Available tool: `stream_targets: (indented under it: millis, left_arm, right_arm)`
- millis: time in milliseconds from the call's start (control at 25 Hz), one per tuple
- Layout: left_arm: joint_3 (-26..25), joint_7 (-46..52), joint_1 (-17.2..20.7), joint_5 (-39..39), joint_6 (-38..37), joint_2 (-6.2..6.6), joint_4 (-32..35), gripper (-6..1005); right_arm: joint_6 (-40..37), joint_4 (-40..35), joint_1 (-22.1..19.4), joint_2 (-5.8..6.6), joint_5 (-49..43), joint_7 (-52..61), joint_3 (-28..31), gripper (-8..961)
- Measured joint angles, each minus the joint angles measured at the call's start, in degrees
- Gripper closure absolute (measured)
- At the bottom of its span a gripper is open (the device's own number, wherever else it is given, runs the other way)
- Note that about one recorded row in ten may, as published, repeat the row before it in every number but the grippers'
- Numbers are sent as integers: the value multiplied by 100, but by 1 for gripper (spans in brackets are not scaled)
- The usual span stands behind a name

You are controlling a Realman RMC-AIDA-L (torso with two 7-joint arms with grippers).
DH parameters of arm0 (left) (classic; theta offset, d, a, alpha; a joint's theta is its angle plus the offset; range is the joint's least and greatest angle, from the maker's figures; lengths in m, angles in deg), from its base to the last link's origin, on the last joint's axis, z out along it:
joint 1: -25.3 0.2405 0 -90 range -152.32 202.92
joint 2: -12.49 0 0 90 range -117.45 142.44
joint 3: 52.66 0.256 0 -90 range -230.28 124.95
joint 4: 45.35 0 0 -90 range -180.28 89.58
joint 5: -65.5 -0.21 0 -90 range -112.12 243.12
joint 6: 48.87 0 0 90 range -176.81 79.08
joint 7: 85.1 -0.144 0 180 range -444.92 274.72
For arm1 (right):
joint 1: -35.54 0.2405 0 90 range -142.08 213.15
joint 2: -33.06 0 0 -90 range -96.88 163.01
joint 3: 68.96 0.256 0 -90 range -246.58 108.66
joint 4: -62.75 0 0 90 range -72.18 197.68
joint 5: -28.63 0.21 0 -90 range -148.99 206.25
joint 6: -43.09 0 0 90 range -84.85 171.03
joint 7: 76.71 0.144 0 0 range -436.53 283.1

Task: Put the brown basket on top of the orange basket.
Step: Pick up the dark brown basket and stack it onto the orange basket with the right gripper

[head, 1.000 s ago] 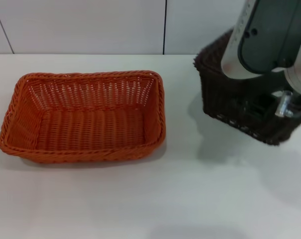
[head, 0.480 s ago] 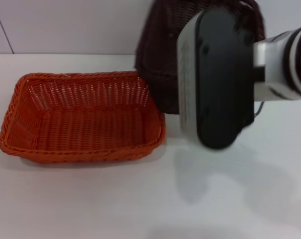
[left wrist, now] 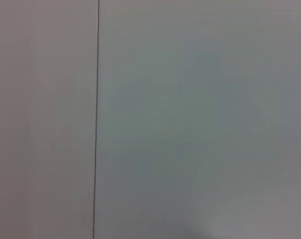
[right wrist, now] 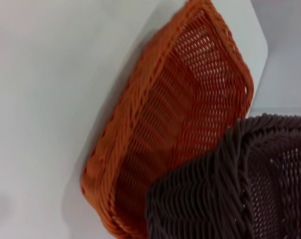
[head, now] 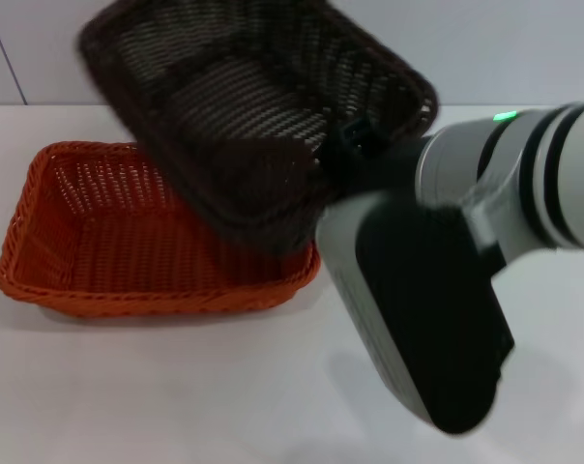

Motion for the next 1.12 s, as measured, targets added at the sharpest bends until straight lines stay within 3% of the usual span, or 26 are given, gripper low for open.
stream_targets:
  millis: [160, 520, 920, 1120]
  left_arm:
    - [8, 2, -1, 1, 22, -10, 1, 206]
    - [20, 13, -31, 11, 135, -17, -4, 206]
    - [21, 25, -67, 9, 159, -25, -27, 205]
    - [31, 51, -72, 7, 159, -34, -38, 208]
  right_arm:
    - [735, -11, -567, -10, 0, -1152, -227, 713]
    - [1779, 86, -1244, -1, 3, -2510, -353, 705]
    - [2044, 518, -1253, 25, 9, -2730, -162, 696]
    - [2550, 875, -1207, 35, 30, -2773, -194, 691]
